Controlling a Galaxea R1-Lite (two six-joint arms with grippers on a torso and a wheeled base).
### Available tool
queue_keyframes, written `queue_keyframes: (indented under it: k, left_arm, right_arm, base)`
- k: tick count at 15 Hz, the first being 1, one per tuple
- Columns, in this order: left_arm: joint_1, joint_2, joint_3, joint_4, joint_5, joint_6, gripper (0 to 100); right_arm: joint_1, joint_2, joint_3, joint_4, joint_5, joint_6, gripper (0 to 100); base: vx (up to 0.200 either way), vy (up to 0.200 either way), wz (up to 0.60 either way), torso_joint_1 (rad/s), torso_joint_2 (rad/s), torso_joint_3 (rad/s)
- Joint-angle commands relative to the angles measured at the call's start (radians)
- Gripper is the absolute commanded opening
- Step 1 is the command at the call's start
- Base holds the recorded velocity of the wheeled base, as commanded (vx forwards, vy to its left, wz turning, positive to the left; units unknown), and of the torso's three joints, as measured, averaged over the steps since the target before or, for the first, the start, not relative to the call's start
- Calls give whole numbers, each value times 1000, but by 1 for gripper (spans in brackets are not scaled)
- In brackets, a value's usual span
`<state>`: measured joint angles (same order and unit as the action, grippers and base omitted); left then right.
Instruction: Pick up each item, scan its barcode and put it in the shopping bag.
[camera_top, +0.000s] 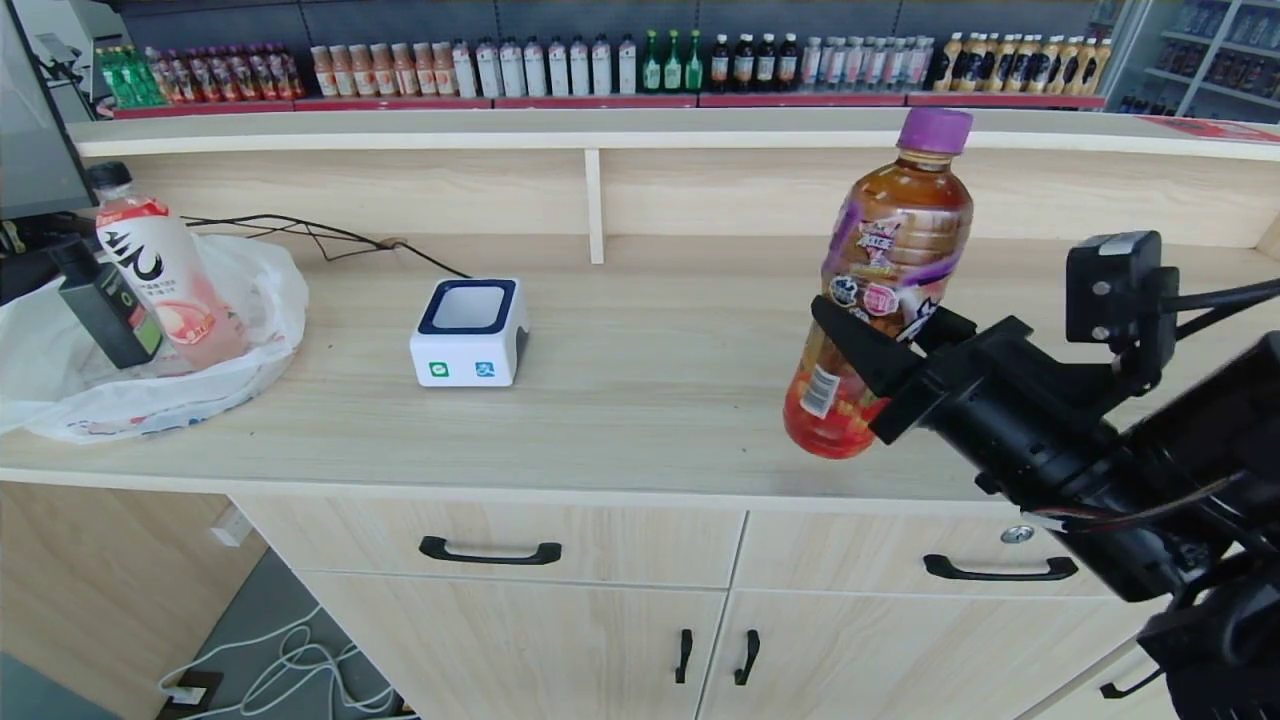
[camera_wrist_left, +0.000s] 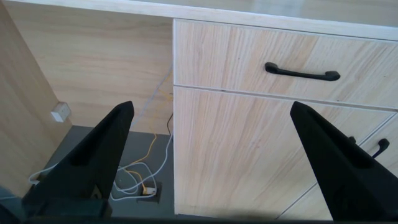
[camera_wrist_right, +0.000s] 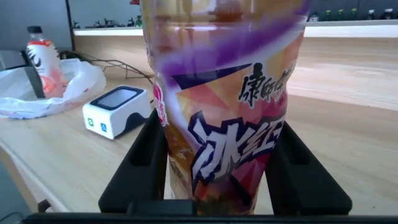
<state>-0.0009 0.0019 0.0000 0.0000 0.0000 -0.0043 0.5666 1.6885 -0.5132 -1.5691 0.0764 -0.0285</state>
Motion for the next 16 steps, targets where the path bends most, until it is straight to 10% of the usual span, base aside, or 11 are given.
queue_keyframes:
  k: [1,16]
  left_arm:
    - [-1,0,0,0,0,0,100]
    - [-1,0,0,0,0,0,100]
  right_arm:
    - [79,-127,114,-2,36,13,0]
    - [131,-170,61,-2,283,332,0]
  base:
    - [0,0,0,0,0,0]
    - [0,0,0,0,0,0]
